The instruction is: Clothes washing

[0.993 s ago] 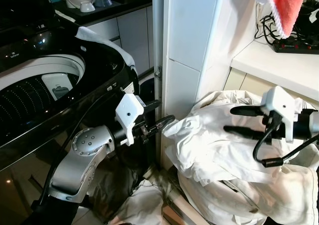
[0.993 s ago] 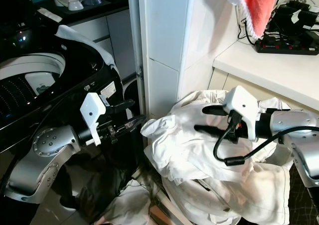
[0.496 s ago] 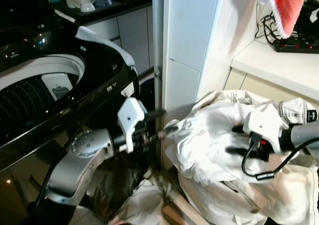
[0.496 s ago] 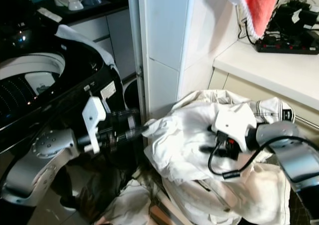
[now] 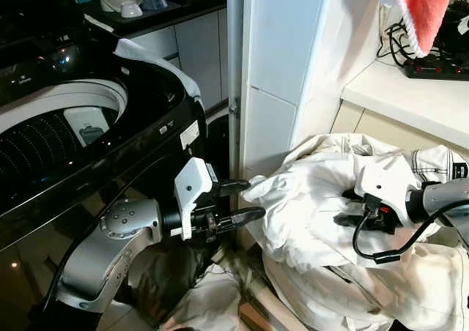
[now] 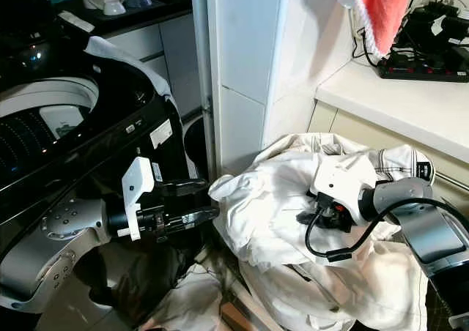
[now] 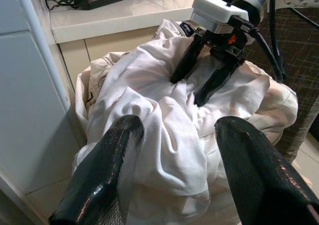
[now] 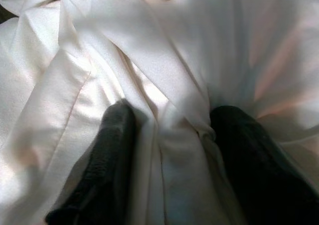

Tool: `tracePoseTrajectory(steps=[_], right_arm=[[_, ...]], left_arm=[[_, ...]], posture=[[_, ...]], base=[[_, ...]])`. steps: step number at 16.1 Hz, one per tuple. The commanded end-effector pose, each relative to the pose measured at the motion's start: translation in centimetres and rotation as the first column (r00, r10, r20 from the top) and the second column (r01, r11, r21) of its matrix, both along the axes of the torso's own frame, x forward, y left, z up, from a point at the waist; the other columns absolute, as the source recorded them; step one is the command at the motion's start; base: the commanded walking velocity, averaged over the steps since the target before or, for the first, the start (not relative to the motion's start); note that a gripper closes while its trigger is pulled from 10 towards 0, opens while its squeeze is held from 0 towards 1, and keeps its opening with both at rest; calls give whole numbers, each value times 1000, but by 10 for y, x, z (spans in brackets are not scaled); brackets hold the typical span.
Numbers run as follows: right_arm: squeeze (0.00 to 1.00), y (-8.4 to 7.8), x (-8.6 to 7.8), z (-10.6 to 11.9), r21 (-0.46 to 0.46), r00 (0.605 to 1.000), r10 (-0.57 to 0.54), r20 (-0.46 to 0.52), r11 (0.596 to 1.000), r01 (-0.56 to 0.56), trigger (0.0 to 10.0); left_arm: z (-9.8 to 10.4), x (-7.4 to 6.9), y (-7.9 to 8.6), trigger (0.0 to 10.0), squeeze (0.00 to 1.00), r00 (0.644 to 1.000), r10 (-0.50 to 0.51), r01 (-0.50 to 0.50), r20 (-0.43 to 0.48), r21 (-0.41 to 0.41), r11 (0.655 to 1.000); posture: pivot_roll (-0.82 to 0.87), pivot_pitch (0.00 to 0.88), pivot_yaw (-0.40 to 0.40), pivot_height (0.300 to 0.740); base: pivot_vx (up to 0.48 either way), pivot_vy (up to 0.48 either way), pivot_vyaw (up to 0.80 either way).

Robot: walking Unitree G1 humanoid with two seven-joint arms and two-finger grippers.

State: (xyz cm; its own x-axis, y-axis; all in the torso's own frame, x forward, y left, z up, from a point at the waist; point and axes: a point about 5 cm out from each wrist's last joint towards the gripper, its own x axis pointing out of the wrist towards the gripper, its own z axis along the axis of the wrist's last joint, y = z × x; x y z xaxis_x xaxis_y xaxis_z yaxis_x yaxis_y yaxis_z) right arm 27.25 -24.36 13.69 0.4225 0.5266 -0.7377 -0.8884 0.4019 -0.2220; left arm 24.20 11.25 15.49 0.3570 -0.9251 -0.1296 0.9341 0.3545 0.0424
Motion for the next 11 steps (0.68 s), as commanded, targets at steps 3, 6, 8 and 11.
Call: tracePoseTrajectory(steps=[3,6,8,11], right_arm=[[0,1,0,-1,-3,1000,15,-18,1000,-15,0],[0,1,-3,-2,5,999,26,-30,1000,-25,0],[0,2,-3,-1,16,999,26,-33,1000,-25,0],[0,1,-5,2,31,999,25,-39,999,-23,0]], left_arm=[[2,0,0,10000,0,1000,-12,12,12,22,1000],[1,0,1,10000,0,1000,-13,13,14,31,999],[0,0,2,10000,0,1000,-13,13,15,33,999],[0,1,1,10000,0,1000,-10,9,19,32,999]], posture=[[15,0,40,740],[13,0,44,740],[9,0,46,740],[7,0,46,740]], base=[[0,0,0],[0,0,0],[0,0,0],[0,0,0]])
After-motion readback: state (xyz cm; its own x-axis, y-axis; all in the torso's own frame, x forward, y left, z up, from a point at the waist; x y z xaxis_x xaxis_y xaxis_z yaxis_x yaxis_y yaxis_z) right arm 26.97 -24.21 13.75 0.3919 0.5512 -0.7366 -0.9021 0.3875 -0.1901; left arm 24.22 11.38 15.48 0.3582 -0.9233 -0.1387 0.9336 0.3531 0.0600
